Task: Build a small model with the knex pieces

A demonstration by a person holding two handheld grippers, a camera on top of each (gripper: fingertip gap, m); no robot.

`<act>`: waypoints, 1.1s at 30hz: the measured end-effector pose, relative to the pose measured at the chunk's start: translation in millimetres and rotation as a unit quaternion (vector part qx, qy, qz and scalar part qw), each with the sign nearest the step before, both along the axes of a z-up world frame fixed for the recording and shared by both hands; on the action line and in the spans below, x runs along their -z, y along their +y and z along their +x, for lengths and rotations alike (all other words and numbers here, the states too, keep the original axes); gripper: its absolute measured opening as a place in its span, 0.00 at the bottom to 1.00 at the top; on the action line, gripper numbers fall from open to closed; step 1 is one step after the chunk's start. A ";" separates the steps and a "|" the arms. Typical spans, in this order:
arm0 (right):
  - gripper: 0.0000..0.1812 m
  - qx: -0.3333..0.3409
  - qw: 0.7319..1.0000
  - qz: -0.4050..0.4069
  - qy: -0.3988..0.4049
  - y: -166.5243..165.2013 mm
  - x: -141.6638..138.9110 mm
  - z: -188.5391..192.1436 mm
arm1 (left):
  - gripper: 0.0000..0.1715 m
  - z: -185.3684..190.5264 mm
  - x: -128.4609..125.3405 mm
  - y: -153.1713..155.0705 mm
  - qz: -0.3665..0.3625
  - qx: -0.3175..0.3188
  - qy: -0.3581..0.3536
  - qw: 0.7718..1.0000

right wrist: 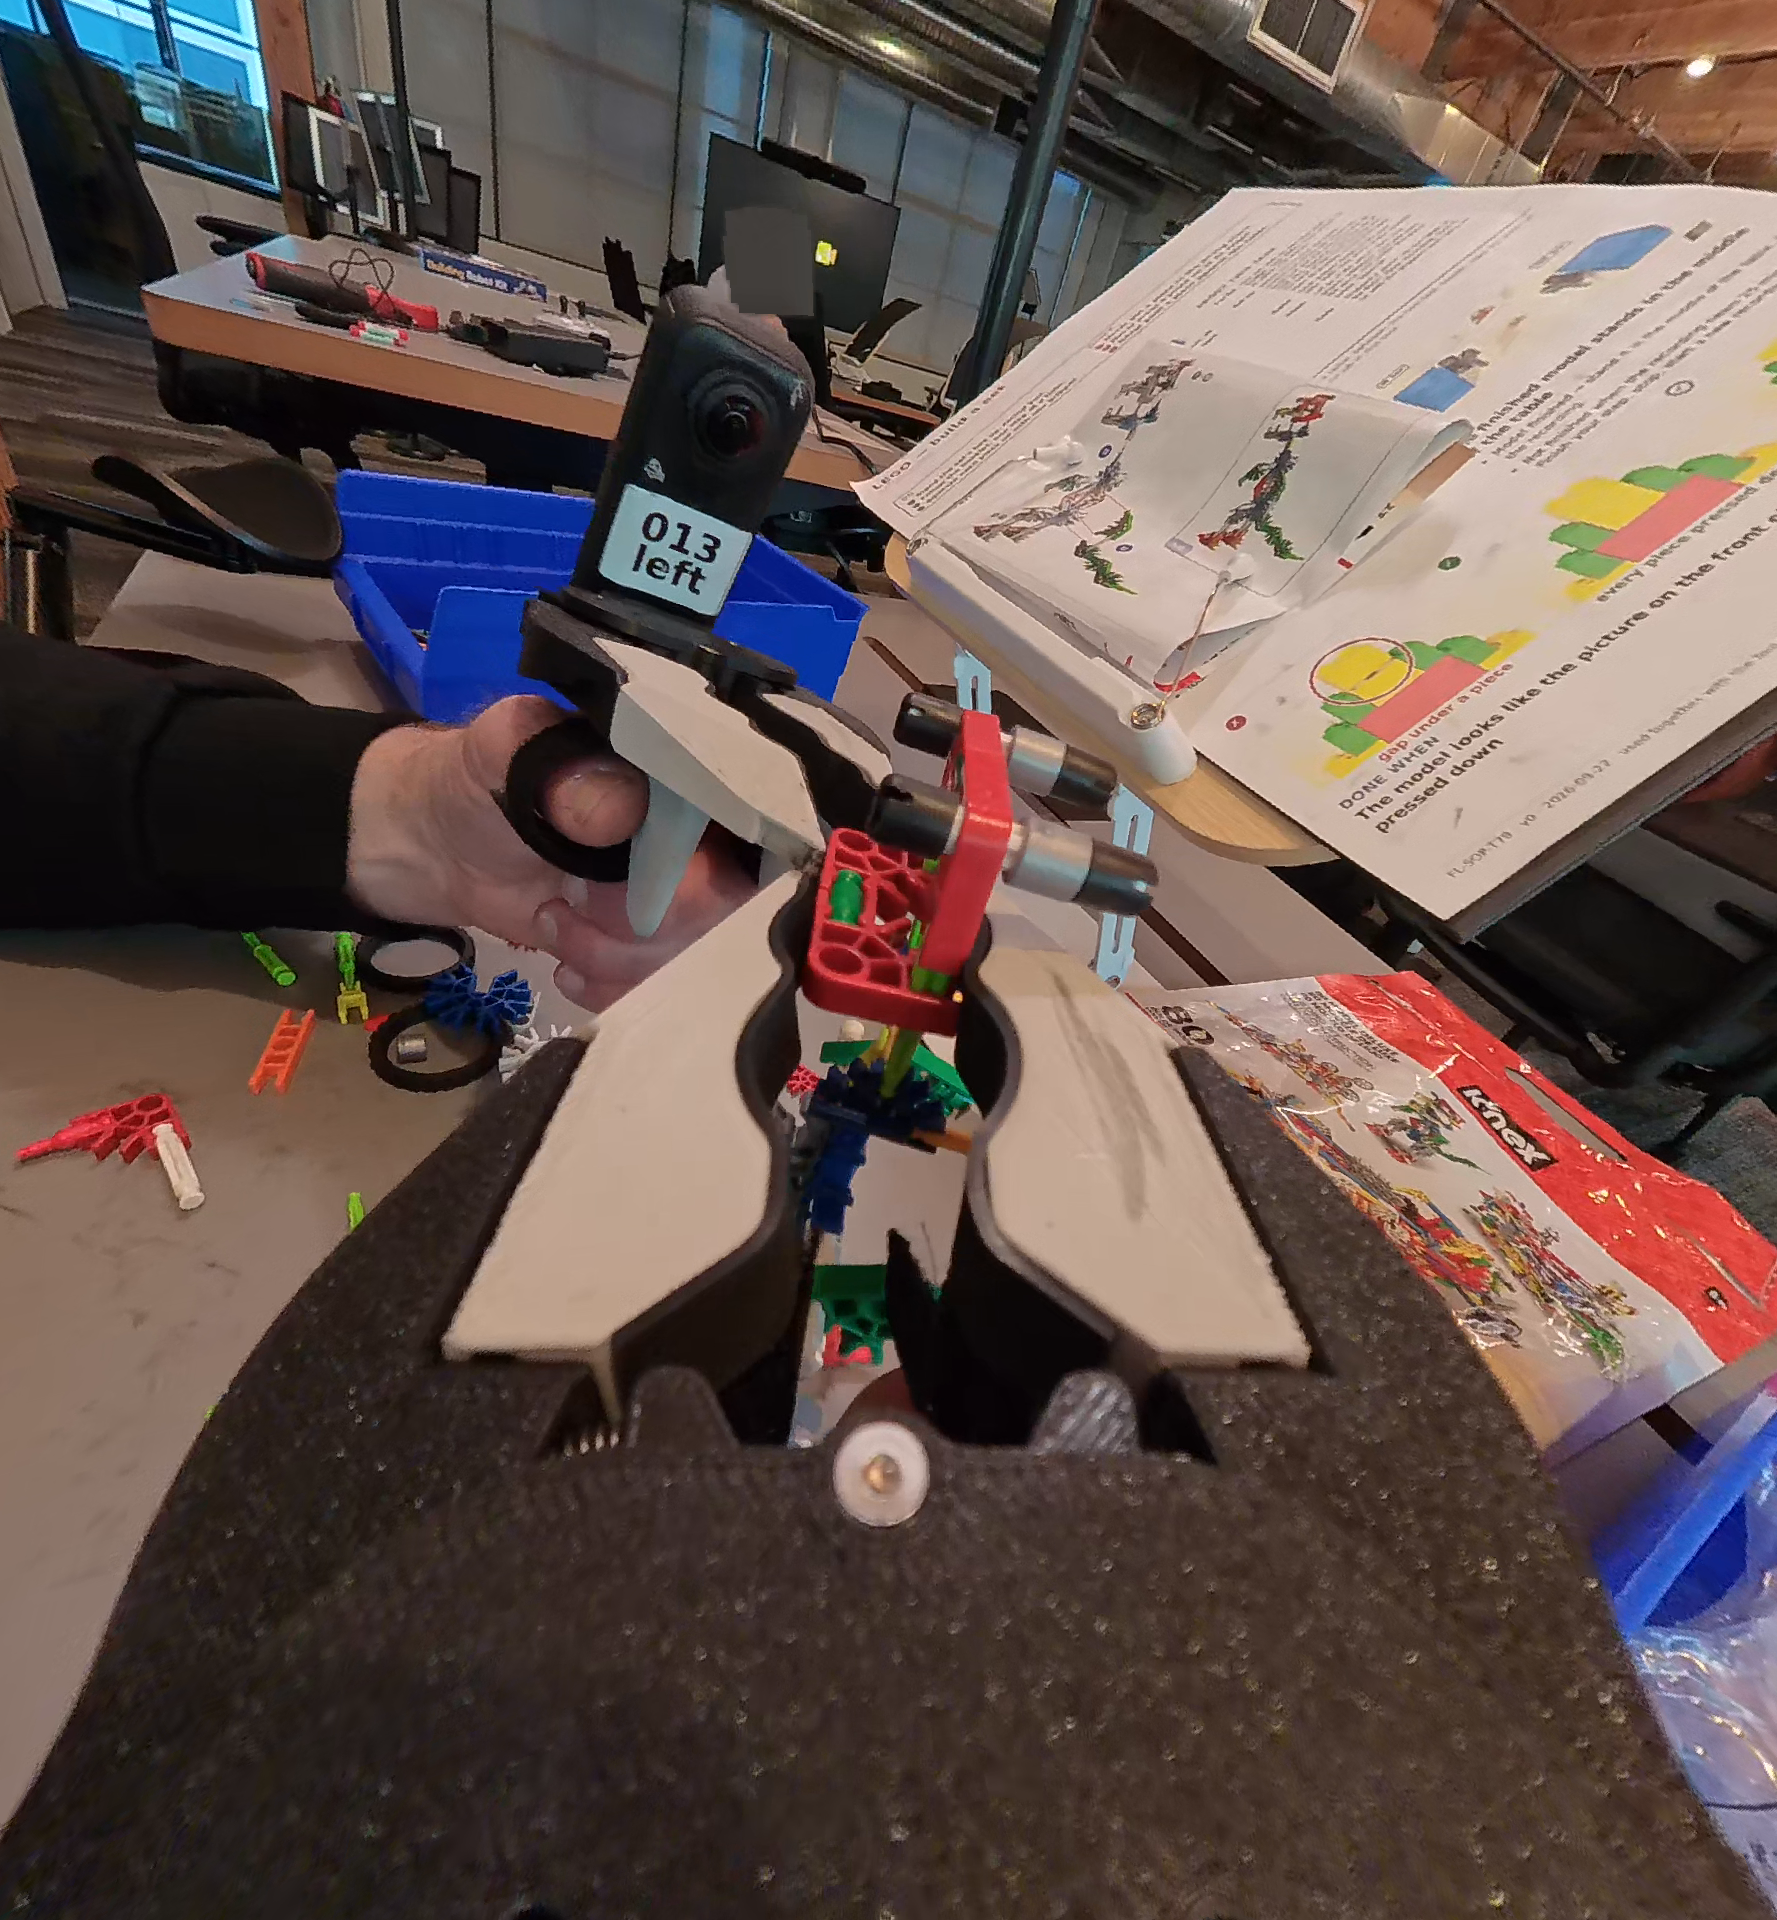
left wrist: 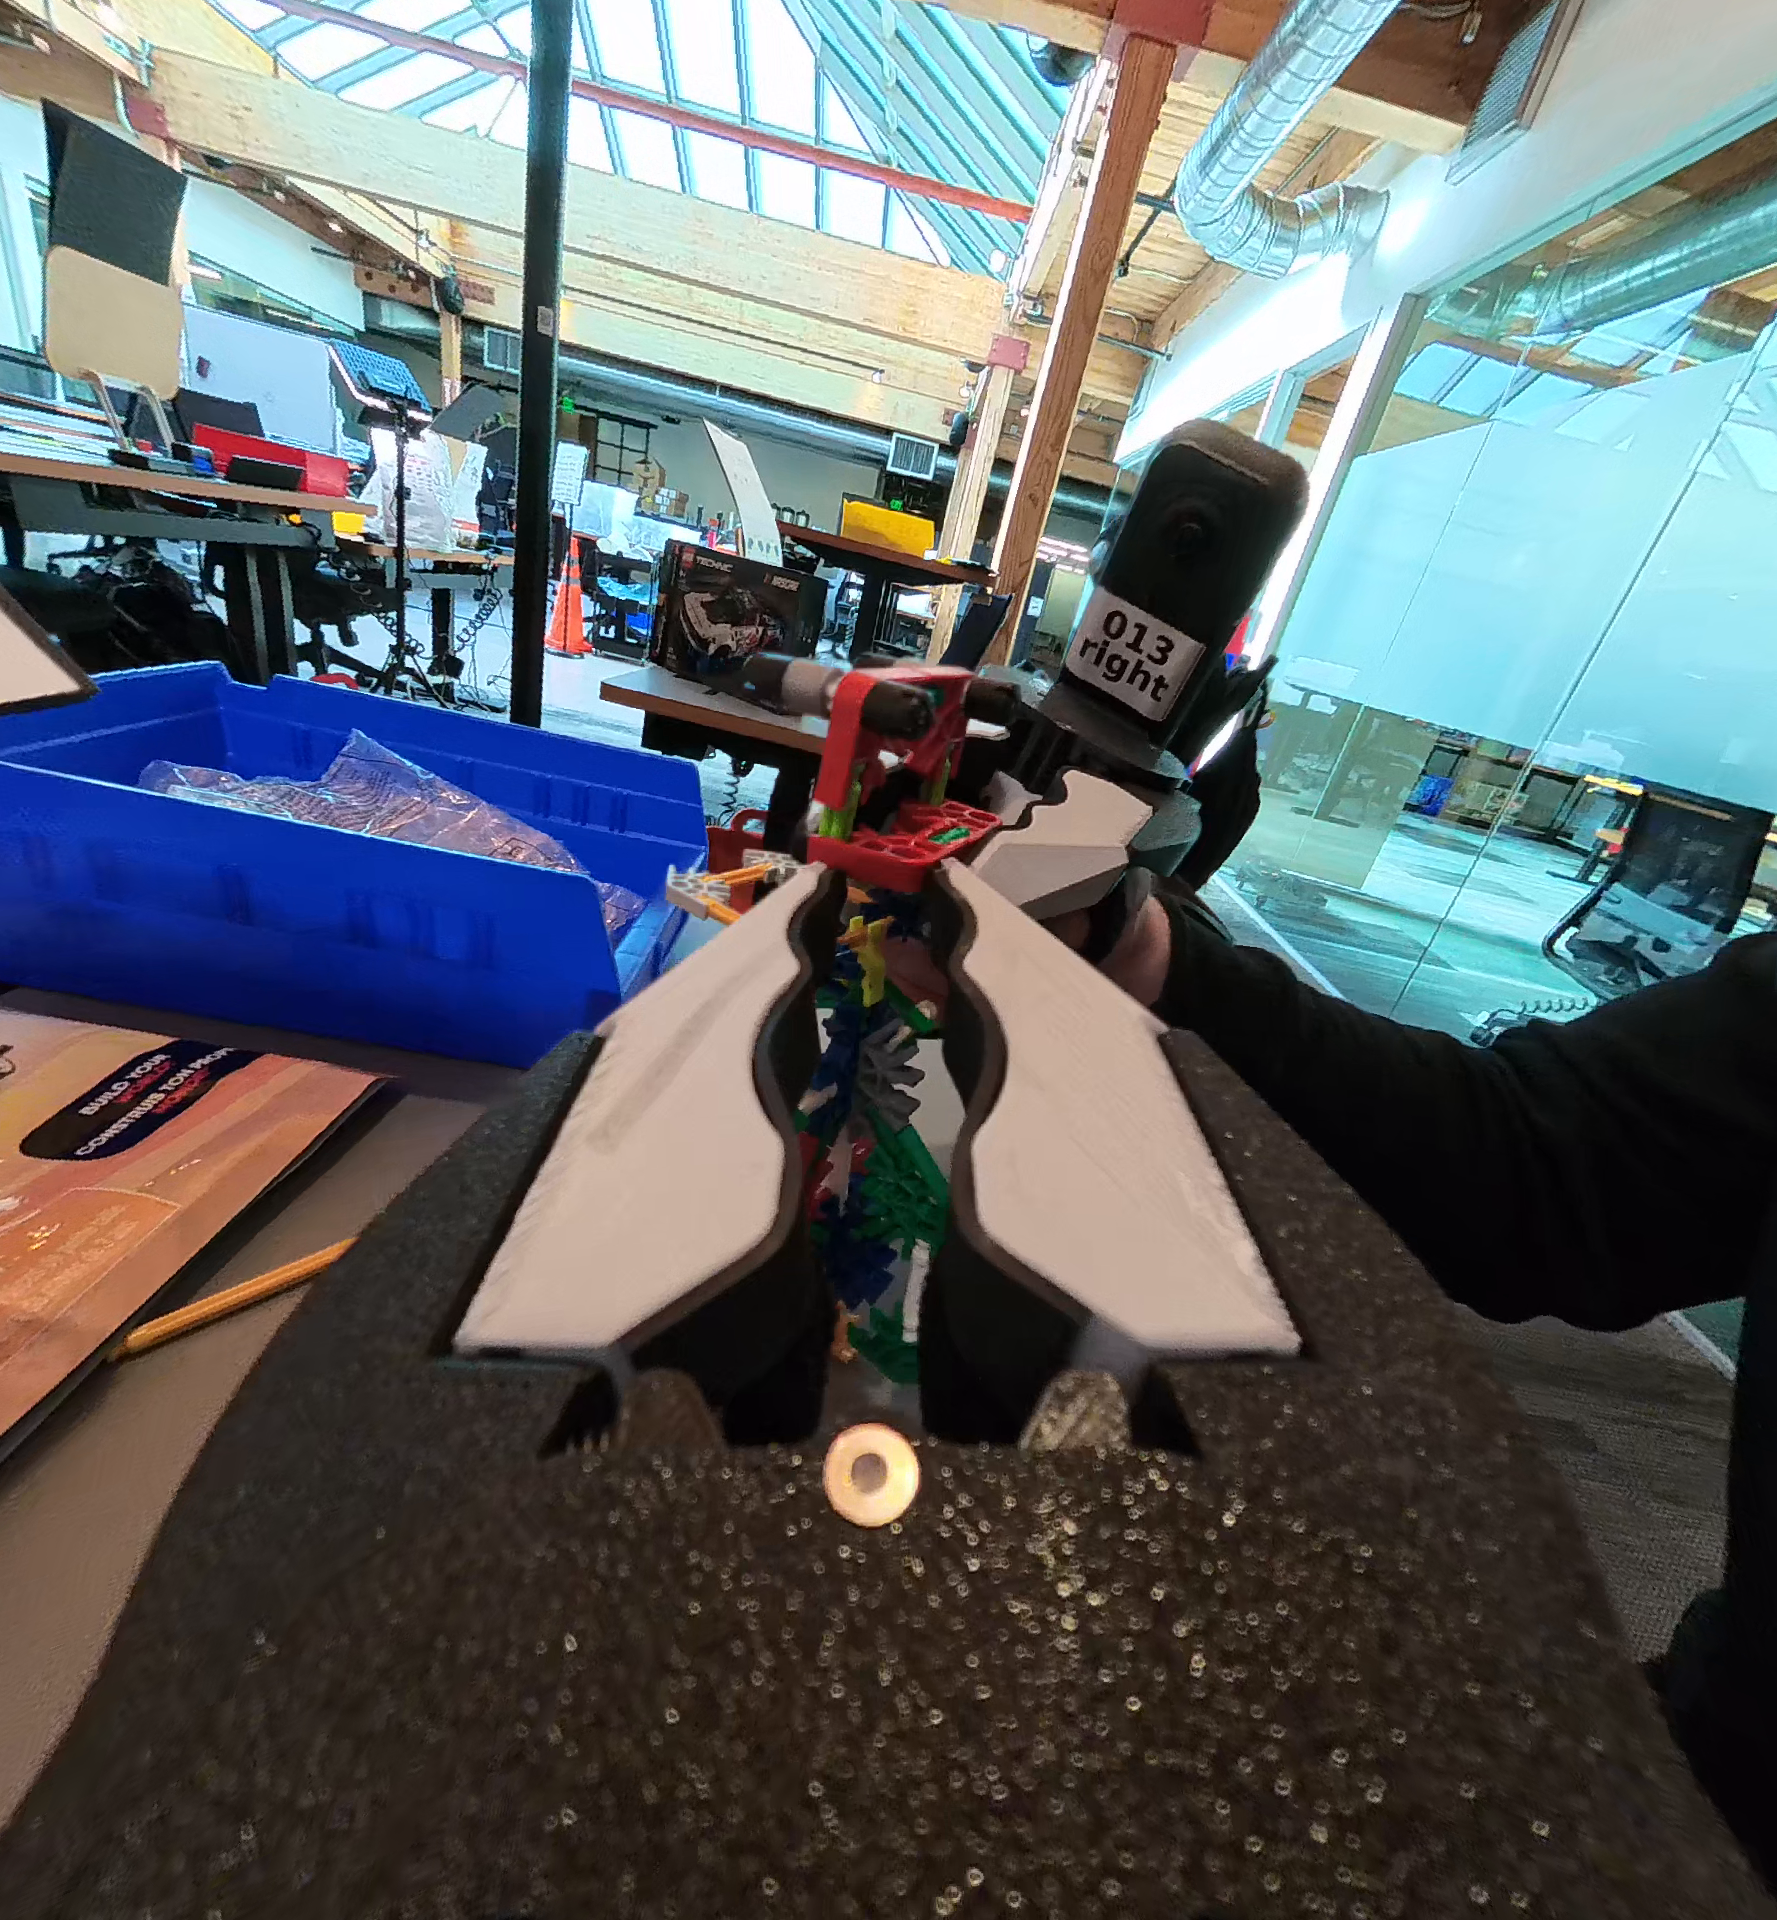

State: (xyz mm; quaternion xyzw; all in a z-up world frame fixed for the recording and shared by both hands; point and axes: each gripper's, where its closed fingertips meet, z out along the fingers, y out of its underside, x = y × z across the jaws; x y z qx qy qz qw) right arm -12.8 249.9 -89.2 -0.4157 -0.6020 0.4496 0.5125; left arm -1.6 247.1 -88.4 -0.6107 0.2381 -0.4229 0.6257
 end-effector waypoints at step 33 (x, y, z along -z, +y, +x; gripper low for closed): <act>0.15 -0.061 0.994 -0.088 0.010 -4.8 -1.2 4.8 | 0.13 9.1 -3.1 -1.5 -0.059 0.082 -0.135 0.986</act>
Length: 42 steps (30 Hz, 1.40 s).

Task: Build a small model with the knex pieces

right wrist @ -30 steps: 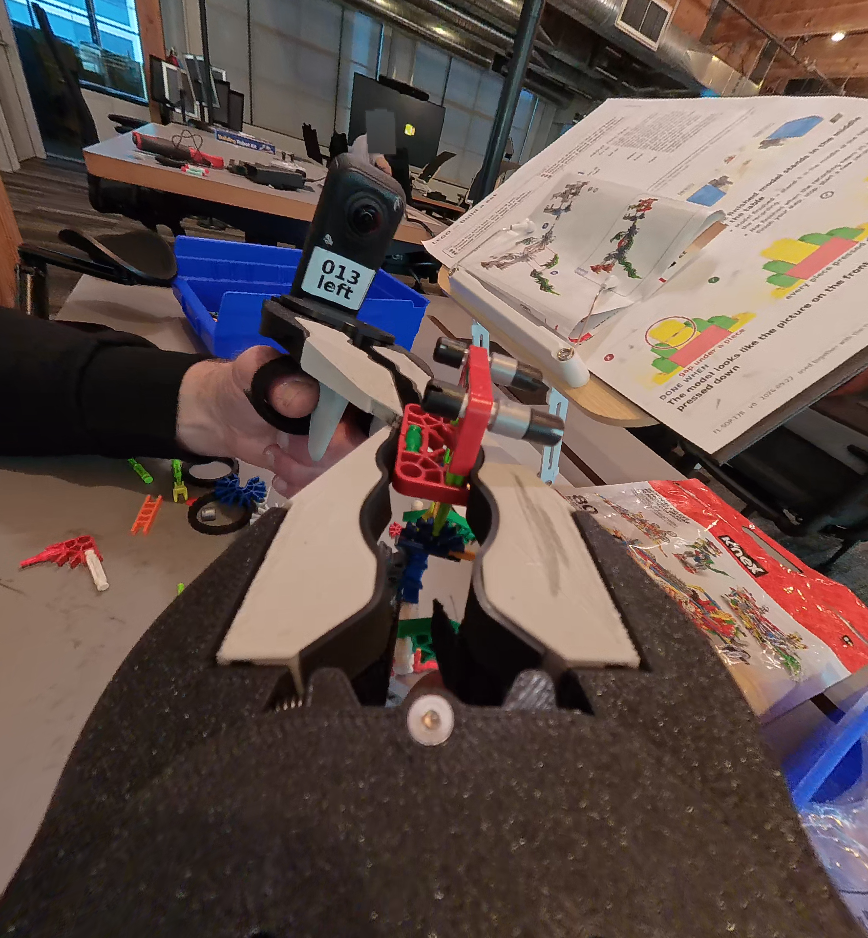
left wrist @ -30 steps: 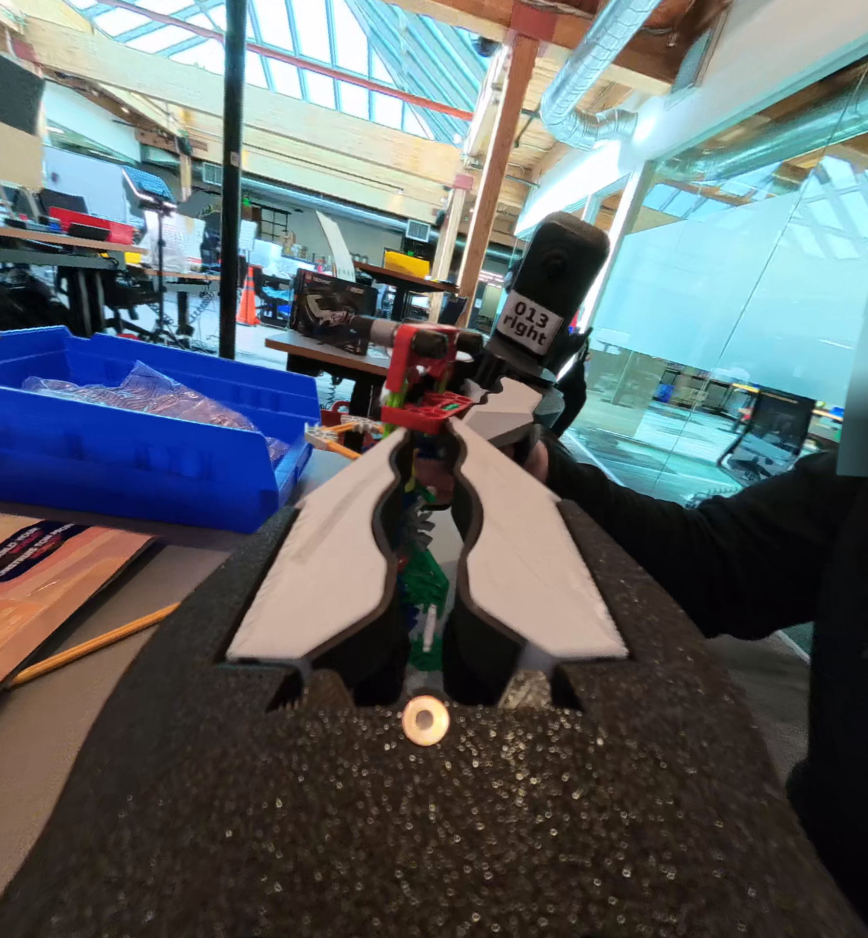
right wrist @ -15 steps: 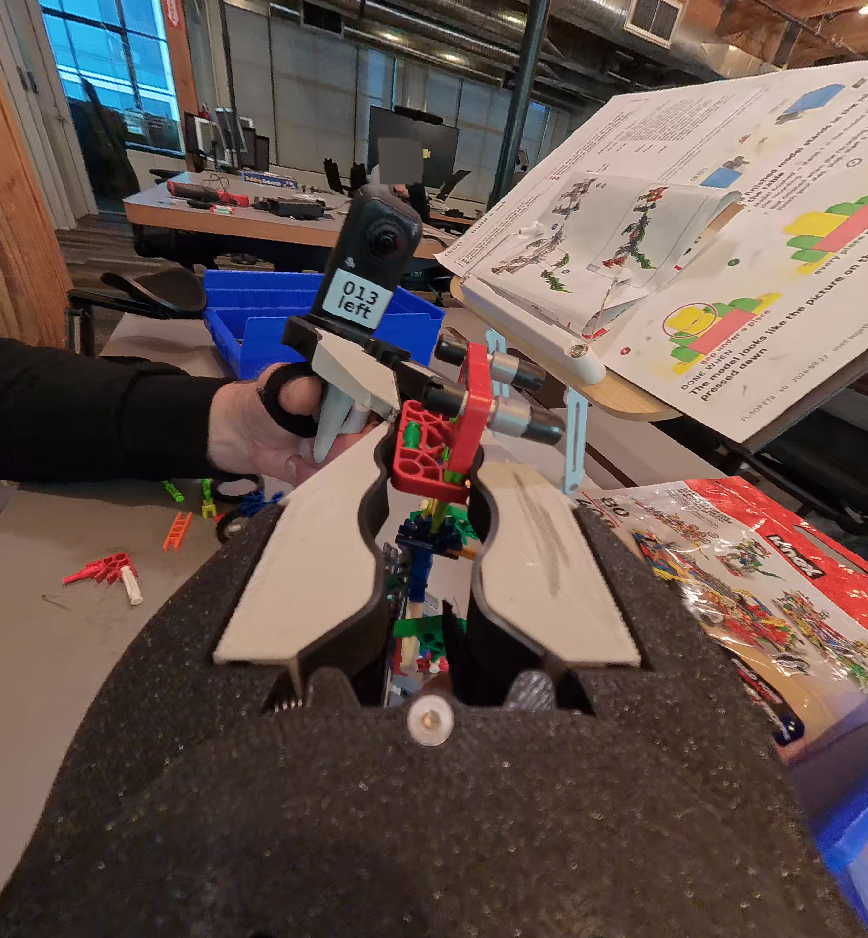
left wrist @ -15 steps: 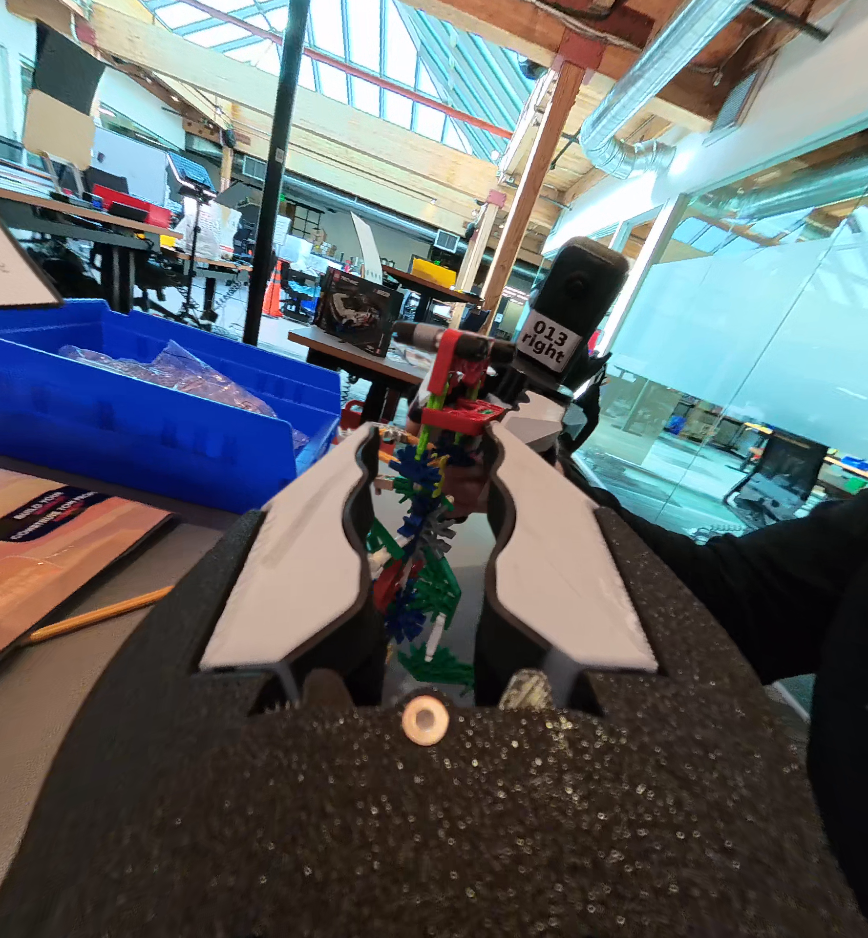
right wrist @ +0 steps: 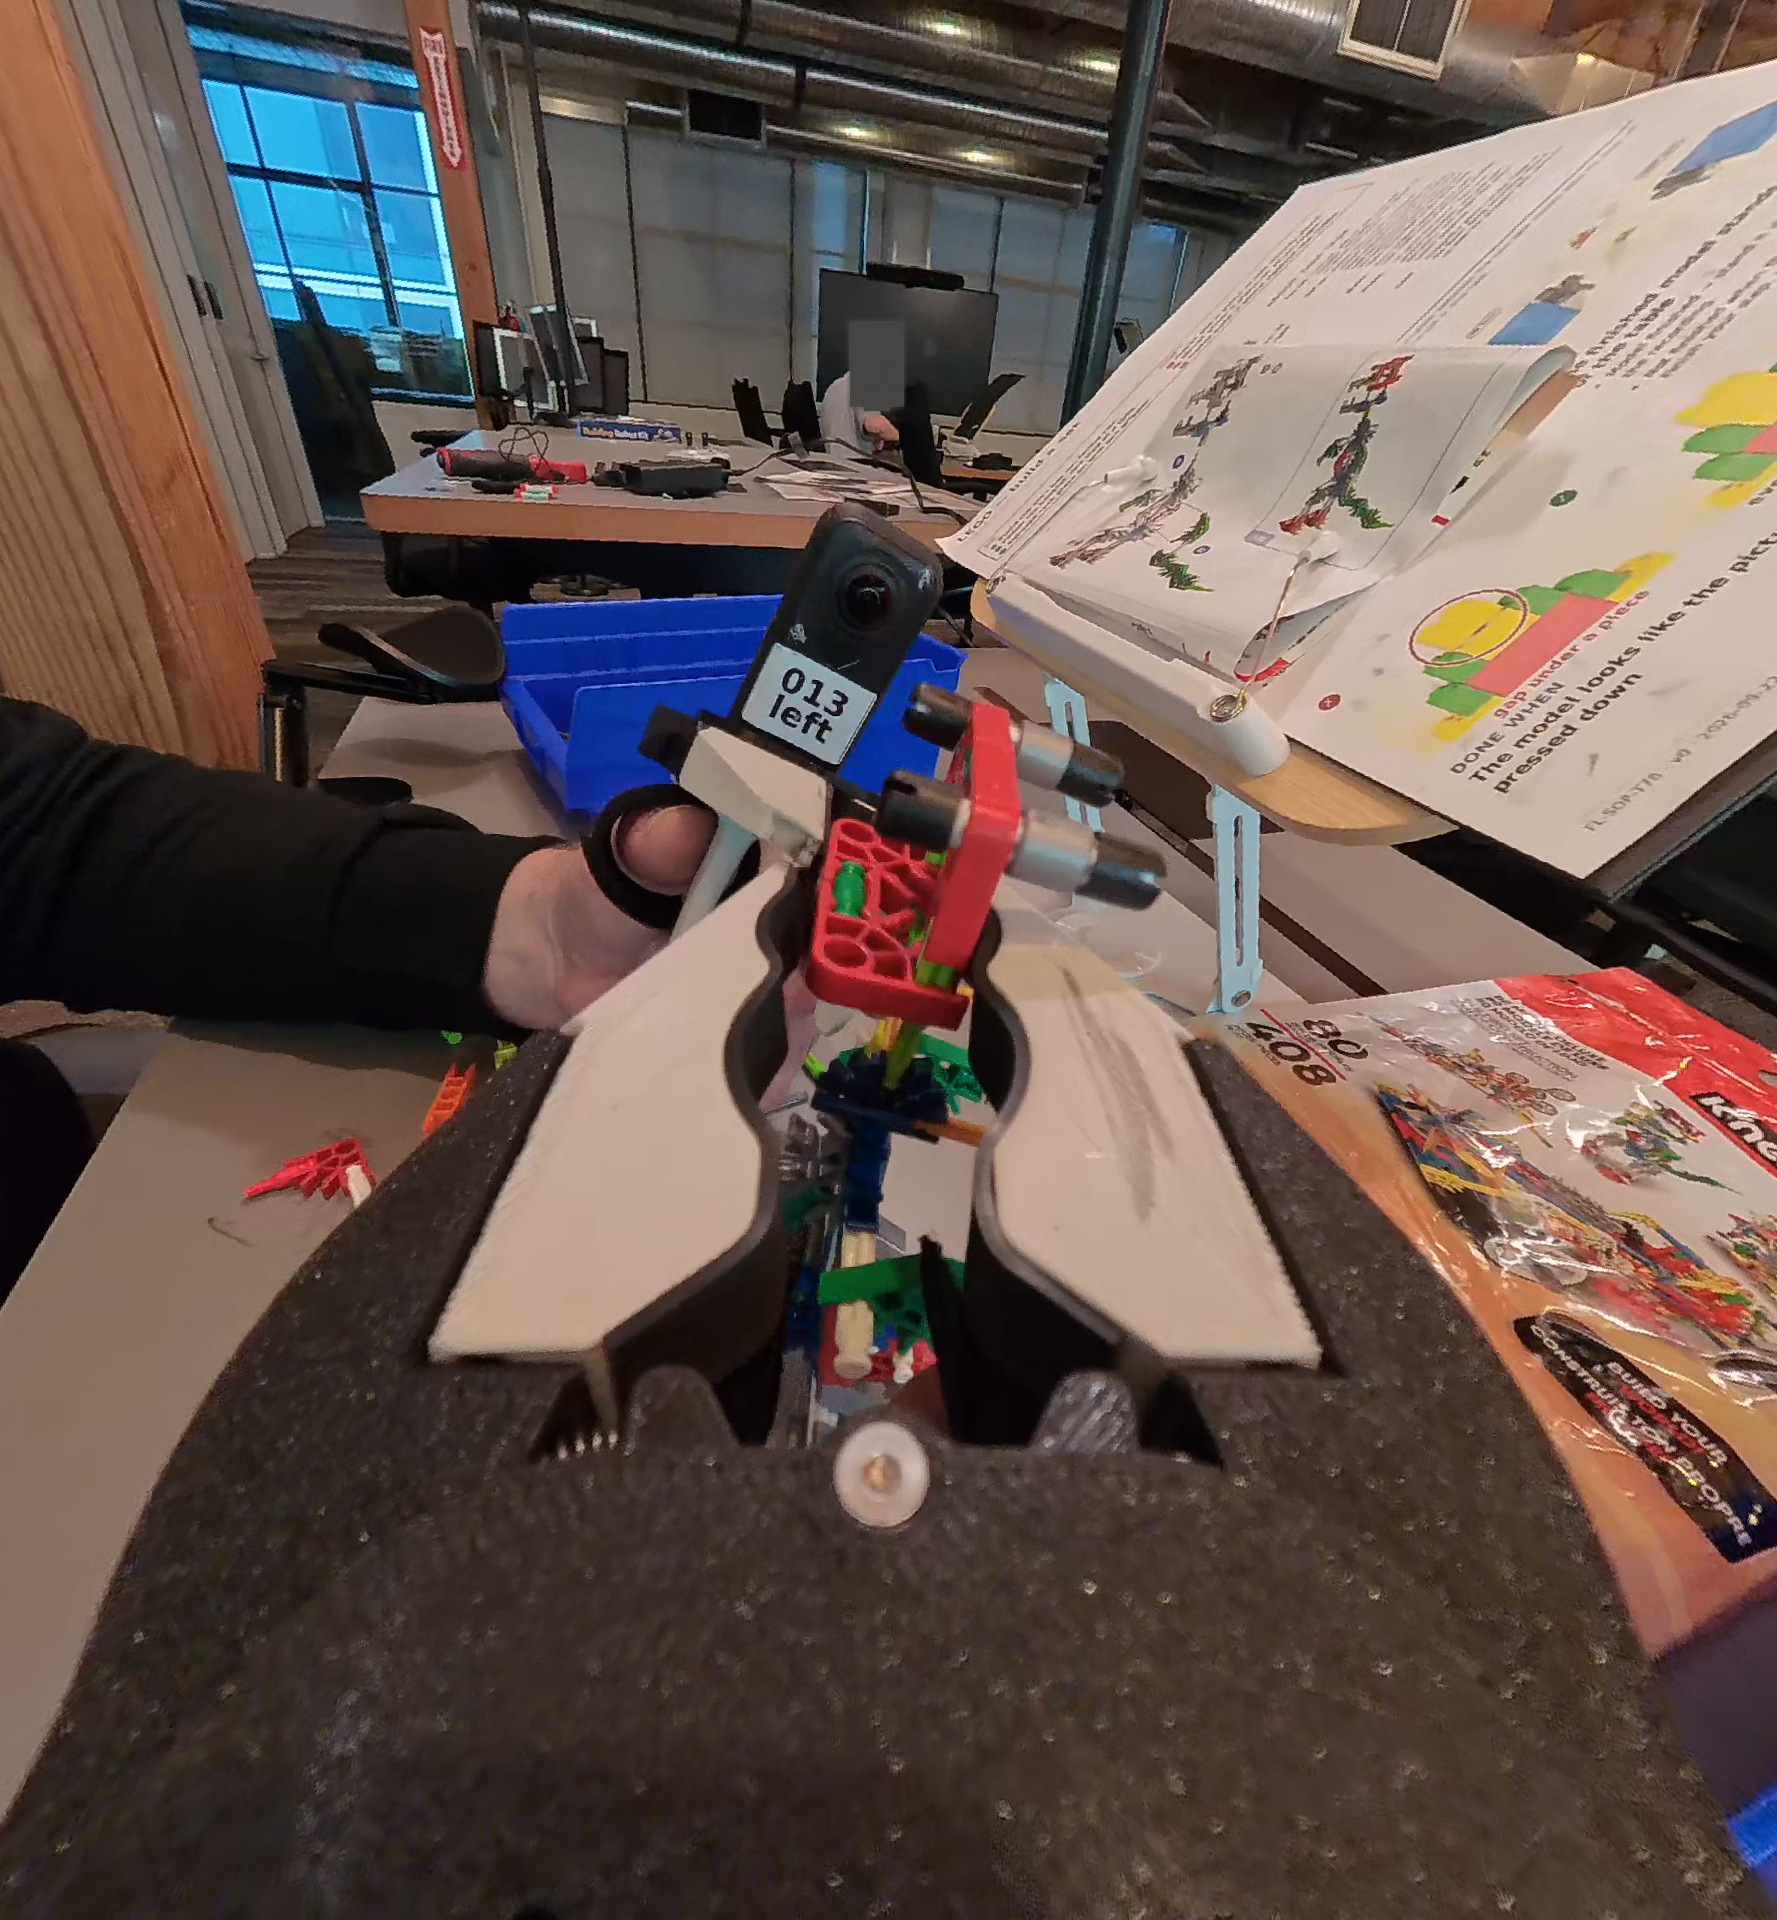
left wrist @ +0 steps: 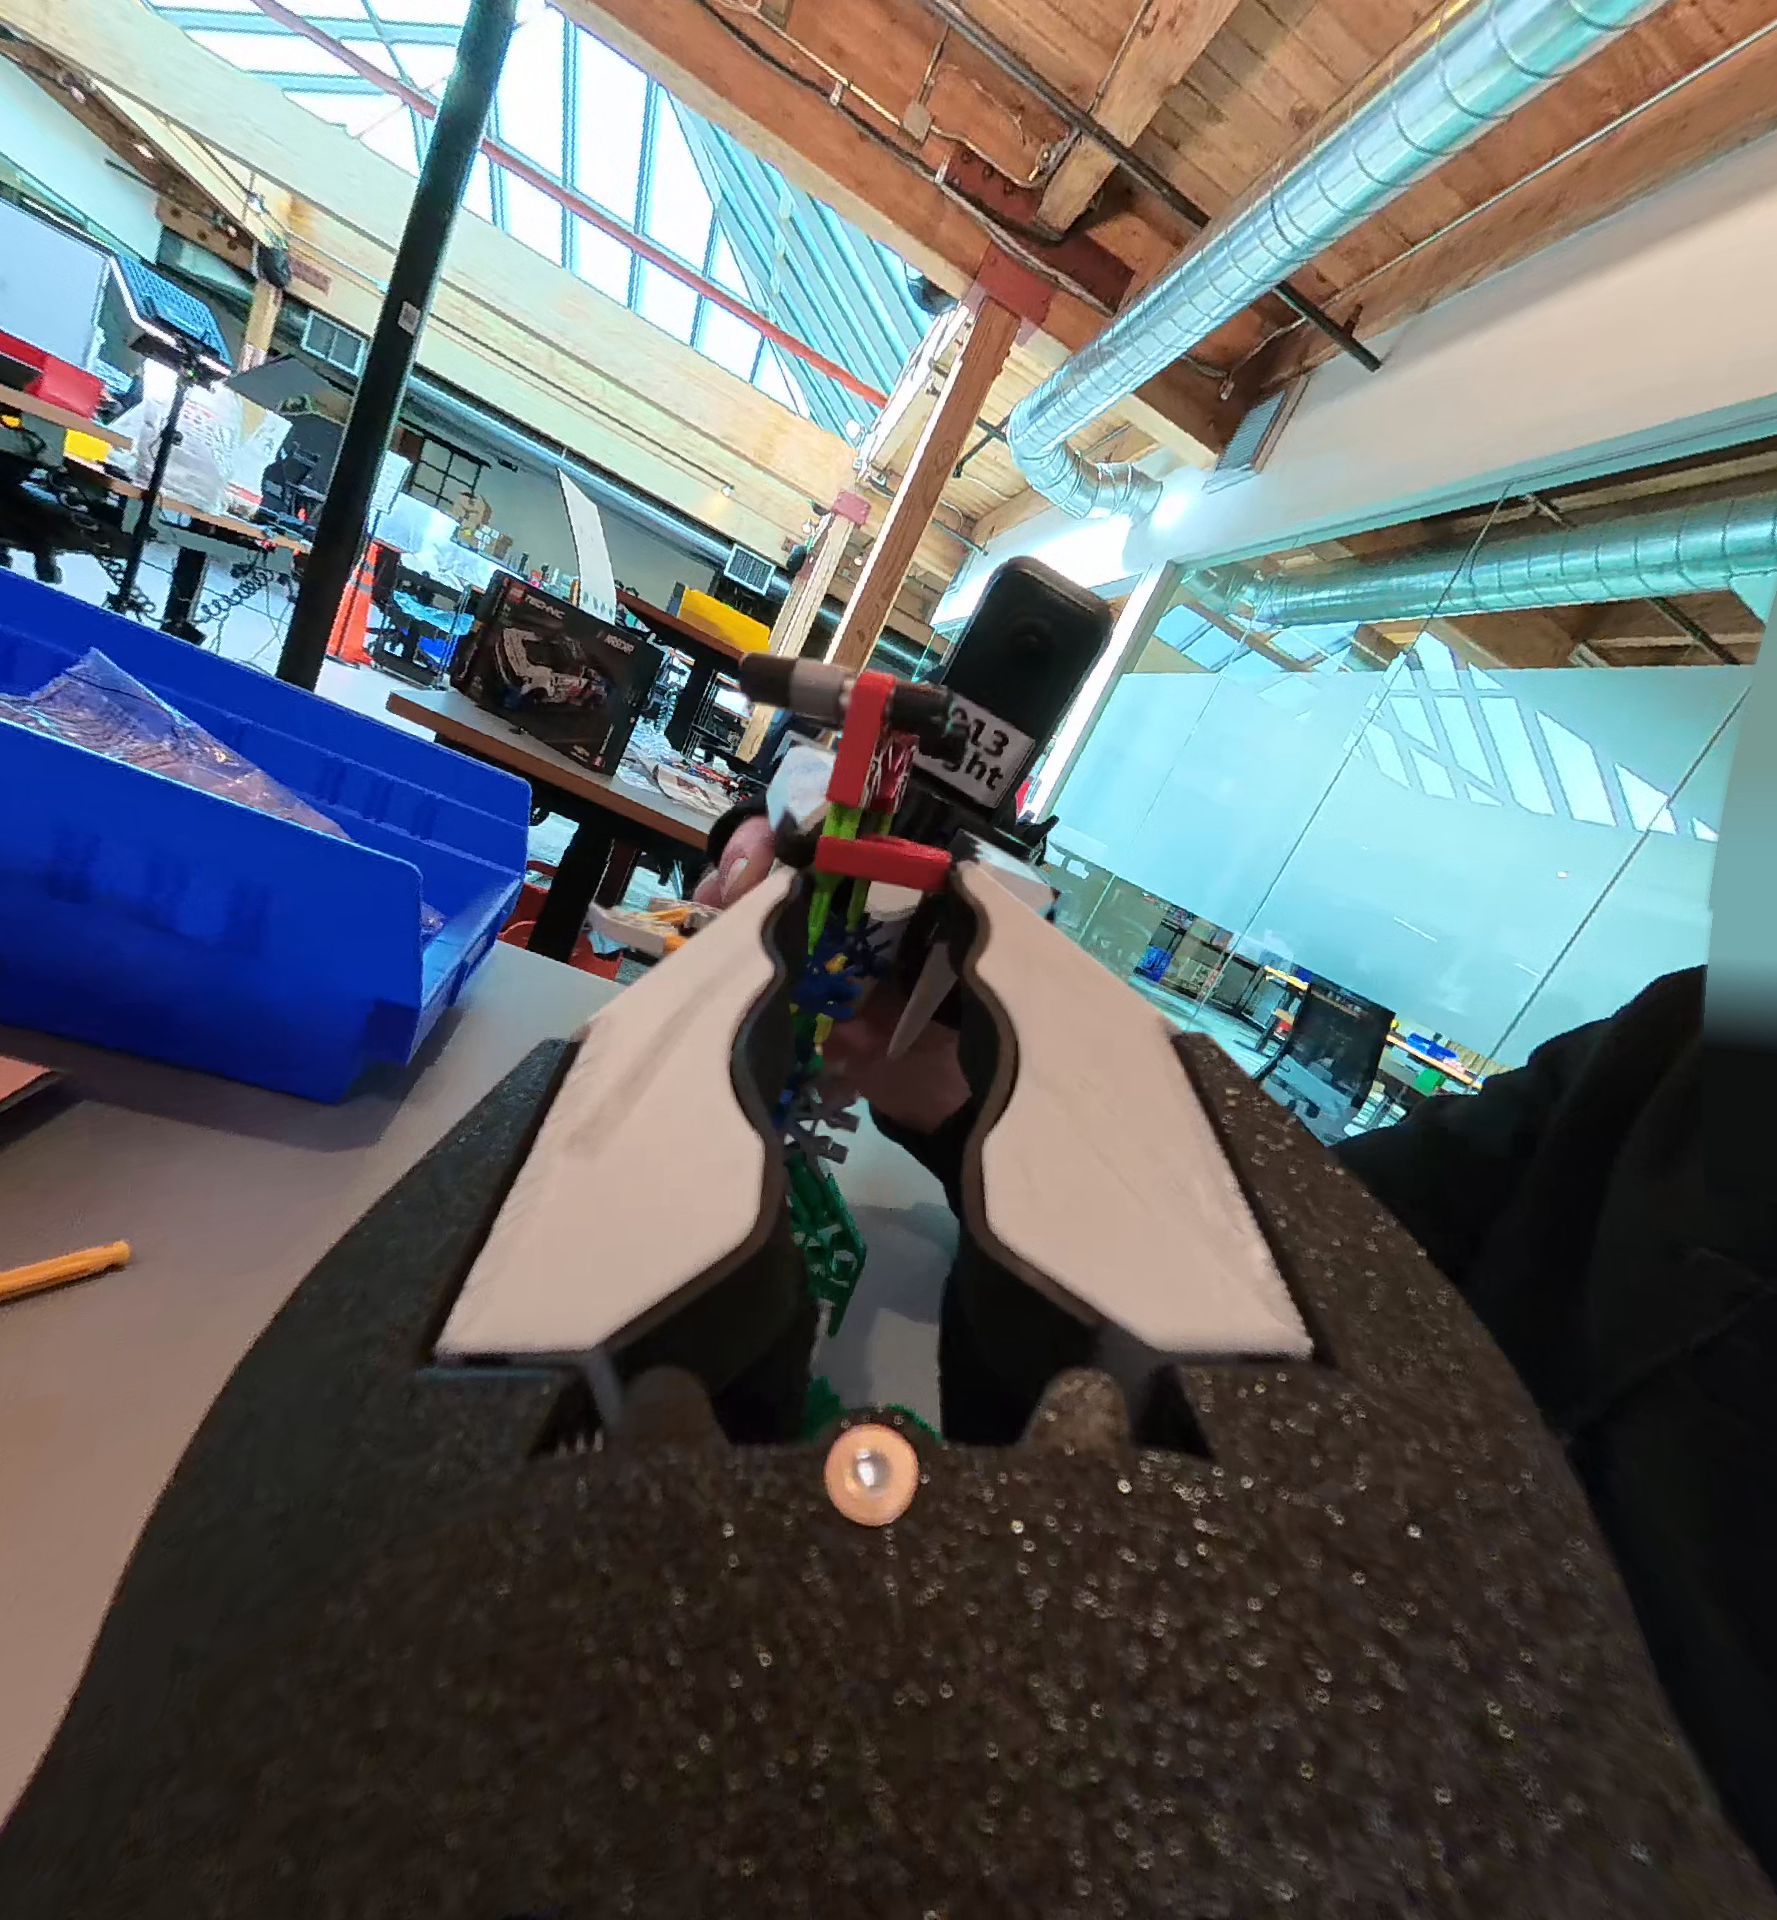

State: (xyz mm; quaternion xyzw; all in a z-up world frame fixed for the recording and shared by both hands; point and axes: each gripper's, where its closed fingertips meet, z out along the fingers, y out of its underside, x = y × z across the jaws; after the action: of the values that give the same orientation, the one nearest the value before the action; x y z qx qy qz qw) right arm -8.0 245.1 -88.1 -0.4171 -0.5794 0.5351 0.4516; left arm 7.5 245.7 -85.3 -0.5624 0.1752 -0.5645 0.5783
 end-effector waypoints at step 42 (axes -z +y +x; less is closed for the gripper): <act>0.18 0.029 0.998 0.044 -0.023 -4.4 -5.9 3.9 | 0.12 6.0 -11.1 -8.1 0.062 -0.035 0.037 0.997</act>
State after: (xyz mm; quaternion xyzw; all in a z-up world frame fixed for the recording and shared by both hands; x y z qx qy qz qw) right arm -4.1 240.7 -82.2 -0.4256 -0.6000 0.4861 0.4719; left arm 13.5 237.5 -74.3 -0.5517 0.2116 -0.5105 0.6247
